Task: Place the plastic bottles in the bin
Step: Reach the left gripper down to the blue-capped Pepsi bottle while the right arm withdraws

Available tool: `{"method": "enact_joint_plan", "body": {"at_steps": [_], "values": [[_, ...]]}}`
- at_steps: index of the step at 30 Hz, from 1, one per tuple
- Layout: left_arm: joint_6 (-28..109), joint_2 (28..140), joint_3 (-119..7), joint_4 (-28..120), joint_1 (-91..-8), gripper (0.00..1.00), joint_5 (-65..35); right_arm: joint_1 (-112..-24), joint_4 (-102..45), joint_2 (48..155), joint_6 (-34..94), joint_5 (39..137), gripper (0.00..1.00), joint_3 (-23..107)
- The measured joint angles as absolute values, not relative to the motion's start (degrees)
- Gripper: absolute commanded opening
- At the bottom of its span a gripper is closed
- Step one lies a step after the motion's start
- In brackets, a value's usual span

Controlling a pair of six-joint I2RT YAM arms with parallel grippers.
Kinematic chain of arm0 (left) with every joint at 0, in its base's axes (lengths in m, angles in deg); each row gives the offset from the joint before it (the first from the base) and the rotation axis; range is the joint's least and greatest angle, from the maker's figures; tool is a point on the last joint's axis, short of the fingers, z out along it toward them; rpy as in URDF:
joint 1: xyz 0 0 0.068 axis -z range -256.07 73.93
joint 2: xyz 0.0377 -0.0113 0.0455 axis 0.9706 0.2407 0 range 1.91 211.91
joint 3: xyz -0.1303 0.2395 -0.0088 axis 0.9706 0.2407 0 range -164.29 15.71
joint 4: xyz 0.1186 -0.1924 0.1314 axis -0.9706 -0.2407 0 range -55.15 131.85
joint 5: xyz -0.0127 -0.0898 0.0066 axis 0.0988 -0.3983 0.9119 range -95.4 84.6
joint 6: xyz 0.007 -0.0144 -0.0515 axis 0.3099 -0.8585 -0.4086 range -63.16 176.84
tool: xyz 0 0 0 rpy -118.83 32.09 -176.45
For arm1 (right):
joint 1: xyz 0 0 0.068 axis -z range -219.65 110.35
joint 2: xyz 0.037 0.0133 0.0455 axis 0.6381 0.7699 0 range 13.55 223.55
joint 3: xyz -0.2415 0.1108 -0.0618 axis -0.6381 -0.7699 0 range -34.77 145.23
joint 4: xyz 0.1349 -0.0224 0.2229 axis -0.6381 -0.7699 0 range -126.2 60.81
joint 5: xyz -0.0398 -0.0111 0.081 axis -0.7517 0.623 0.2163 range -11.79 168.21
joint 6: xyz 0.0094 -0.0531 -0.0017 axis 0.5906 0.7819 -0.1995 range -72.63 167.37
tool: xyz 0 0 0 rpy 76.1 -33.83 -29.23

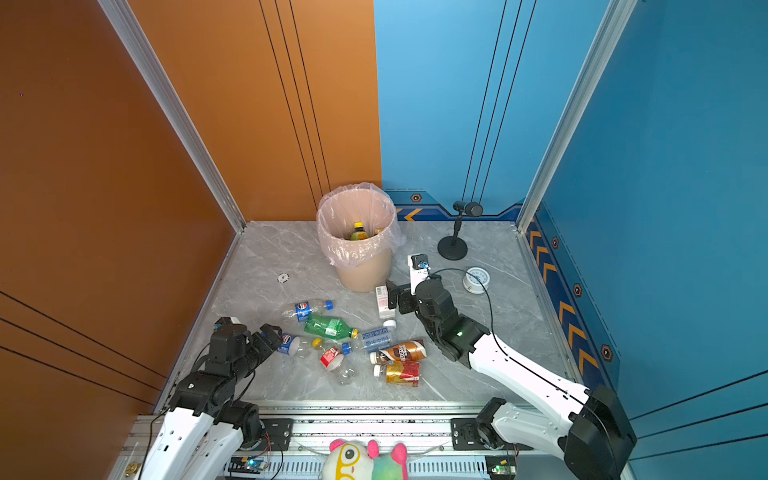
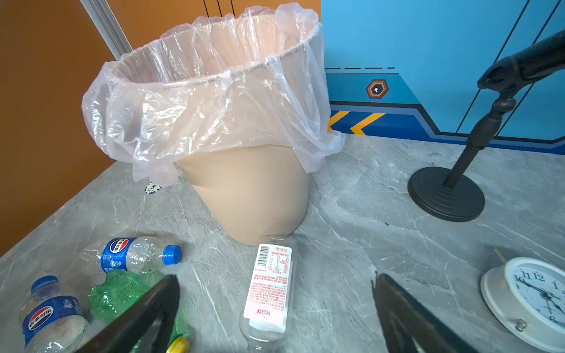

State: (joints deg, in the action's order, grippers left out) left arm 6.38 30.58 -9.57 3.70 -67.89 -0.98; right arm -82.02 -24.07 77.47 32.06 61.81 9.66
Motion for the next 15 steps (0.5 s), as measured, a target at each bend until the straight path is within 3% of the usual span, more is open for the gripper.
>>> {"method": "enact_joint_plan", "body": {"at_steps": [15], "values": [[6.2,38.3,-7.1,6.8,-67.9,0.99,-2.6,-81.1,-24.1,77.5,31.4,61.8,1.00,9.7]]}}
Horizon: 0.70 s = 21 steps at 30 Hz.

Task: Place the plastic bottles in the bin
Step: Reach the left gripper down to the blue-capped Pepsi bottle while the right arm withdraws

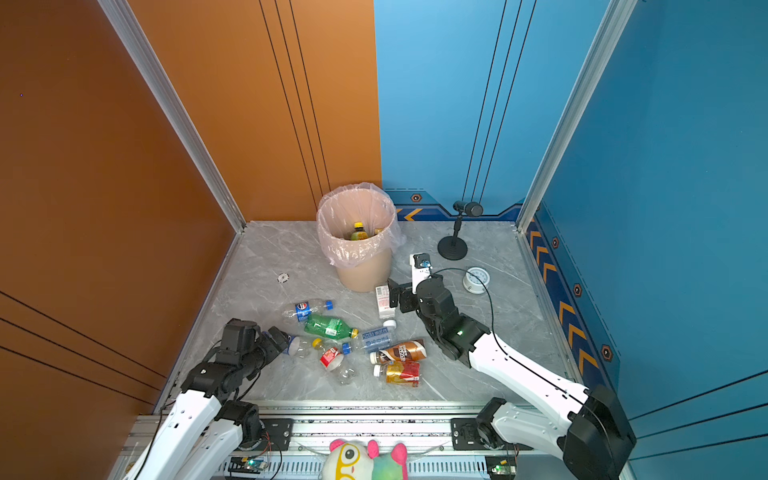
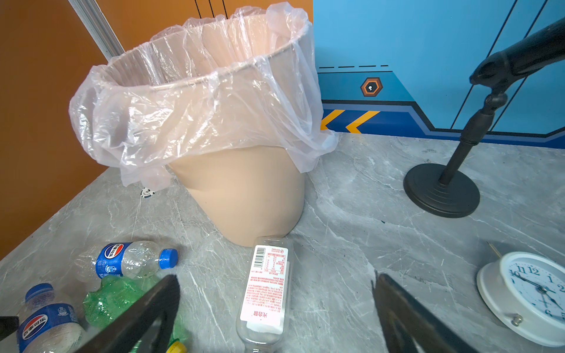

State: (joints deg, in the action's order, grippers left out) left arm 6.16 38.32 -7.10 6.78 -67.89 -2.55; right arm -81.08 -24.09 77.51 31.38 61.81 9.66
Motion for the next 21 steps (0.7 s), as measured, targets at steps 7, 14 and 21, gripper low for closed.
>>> {"method": "enact_joint_plan", "body": {"at_steps": [7,14,21], "values": [[5.7,43.6,-5.9,11.6,-67.9,0.98,-2.9,-80.5,-24.1,77.5,31.4,61.8,1.00,9.7],[4.5,47.1,-5.1,16.2,-68.0,0.90,-2.9,-80.5,-24.0,77.5,31.4,61.8,1.00,9.7],[3.3,48.2,-3.8,19.2,-68.1,0.76,-2.9,-78.0,-23.6,77.8,31.4,61.8,1.00,9.7]]}}
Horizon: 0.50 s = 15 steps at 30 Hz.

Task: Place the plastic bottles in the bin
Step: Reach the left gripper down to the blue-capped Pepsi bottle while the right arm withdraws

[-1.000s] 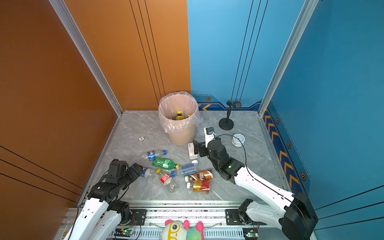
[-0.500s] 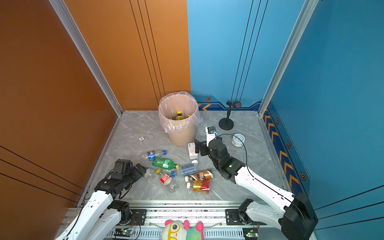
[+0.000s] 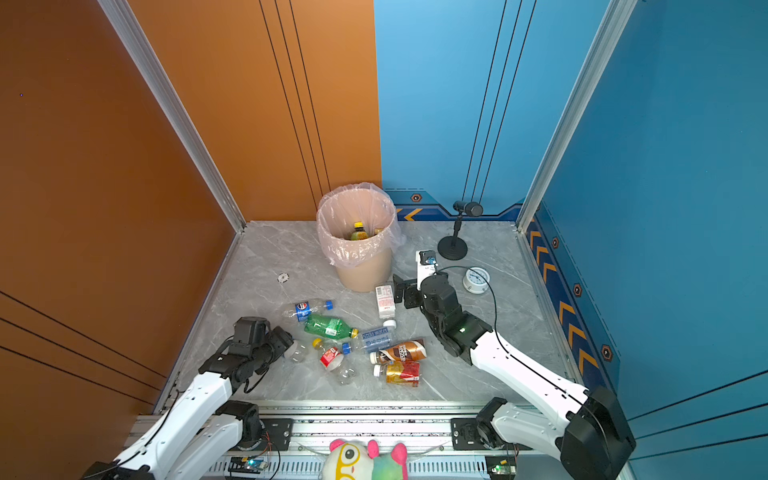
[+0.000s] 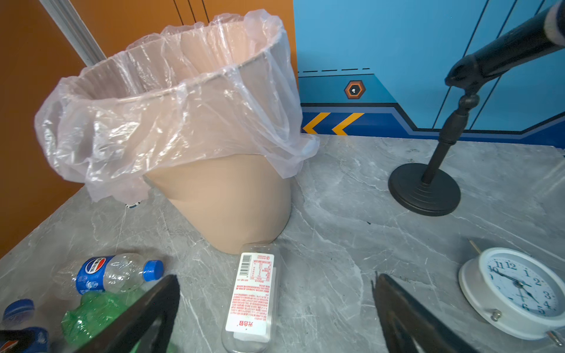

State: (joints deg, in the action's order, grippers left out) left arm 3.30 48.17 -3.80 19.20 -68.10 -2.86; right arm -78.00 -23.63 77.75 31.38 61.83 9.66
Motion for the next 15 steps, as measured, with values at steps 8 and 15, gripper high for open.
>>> {"method": "enact_joint_plan", "body": {"at_steps": [8,15], "values": [[2.0,46.0,-3.2,20.4,-68.3,0.65,-2.9,-77.8,-23.6,78.3,30.7,61.9,1.00,9.6],[1.9,36.9,-3.1,15.8,-69.7,0.63,-2.5,-77.5,-23.1,78.3,30.3,61.9,1.00,9.3]]}}
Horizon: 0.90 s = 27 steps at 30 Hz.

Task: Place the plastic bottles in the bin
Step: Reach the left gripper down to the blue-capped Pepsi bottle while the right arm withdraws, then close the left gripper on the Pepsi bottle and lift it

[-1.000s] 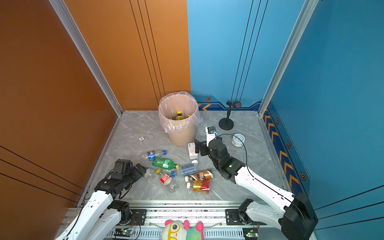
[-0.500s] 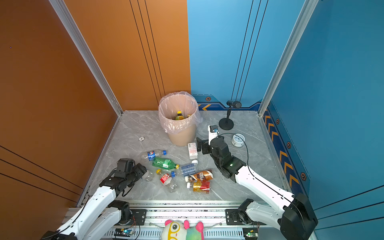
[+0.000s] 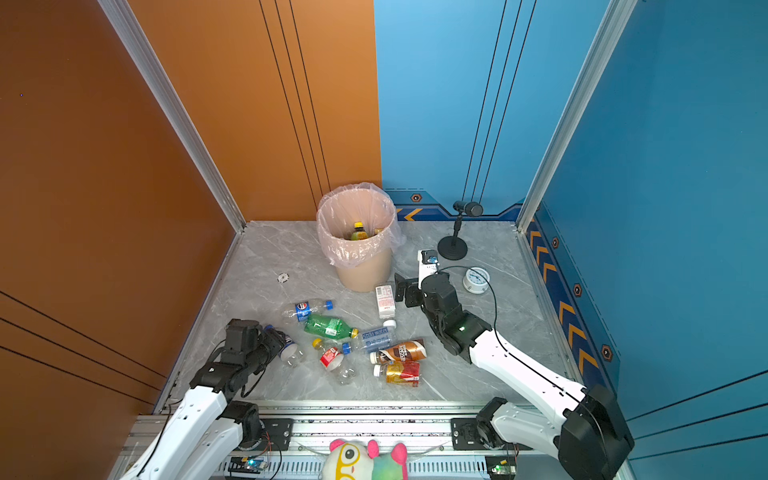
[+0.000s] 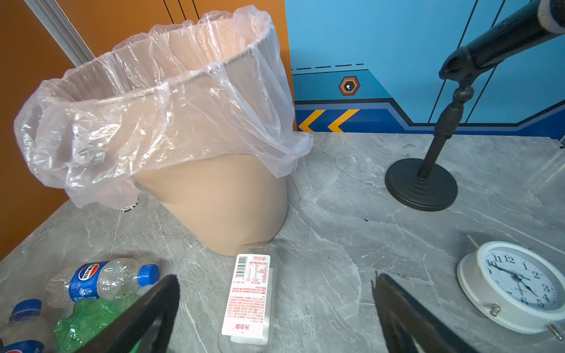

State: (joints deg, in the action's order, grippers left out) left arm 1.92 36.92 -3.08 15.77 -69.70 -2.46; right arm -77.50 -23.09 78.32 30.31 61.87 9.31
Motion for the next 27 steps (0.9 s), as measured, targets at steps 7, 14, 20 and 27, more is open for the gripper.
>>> {"method": "enact_joint_plan", "body": {"at_steps": [7,14,20,27], "values": [[2.5,30.9,-3.9,11.1,-71.5,0.76,-2.6,-77.1,-22.5,78.3,29.3,61.9,1.00,8.8],[3.1,37.0,-3.4,11.0,-71.6,0.81,-5.1,-76.8,-22.4,78.3,29.3,62.1,1.00,8.8],[3.5,40.3,-2.1,13.8,-71.6,0.78,-5.9,-76.7,-22.1,78.3,29.3,62.7,1.00,8.8],[4.0,45.4,-0.7,18.1,-71.6,0.67,-6.9,-76.3,-22.1,78.3,29.2,63.0,1.00,8.8]]}}
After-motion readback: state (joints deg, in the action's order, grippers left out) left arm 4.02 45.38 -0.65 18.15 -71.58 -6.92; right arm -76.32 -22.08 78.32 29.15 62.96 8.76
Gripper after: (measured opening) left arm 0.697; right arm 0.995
